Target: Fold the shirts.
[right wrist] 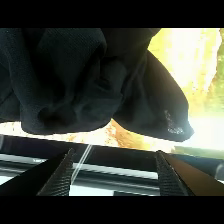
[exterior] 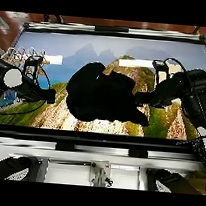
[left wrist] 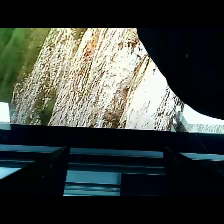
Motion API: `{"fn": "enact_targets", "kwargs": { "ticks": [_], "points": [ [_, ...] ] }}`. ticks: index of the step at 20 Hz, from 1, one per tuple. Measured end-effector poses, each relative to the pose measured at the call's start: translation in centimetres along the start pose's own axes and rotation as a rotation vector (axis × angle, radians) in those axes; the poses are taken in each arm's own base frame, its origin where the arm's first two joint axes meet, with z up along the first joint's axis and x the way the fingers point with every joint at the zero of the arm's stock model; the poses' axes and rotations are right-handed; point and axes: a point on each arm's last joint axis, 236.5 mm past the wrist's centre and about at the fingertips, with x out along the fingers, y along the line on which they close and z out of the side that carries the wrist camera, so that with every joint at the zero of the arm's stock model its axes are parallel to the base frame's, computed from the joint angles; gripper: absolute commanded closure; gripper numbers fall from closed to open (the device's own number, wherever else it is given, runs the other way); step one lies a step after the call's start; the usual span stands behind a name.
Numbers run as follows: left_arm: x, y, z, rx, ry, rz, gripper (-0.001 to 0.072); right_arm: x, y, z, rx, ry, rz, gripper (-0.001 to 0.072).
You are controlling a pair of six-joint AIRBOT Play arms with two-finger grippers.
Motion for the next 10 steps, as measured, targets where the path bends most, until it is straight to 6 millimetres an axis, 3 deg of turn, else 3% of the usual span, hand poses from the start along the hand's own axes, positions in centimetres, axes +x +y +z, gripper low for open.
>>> {"fn": "enact_targets", "kwargs": {
  "ticks": [10],
  "points": [
    [0.00,0.00,0.00,0.000,0.000,0.000,-0.0001,-0.01,0.17,0.65,0.000,-0.028,0.007,0.0099]
  ]
}}
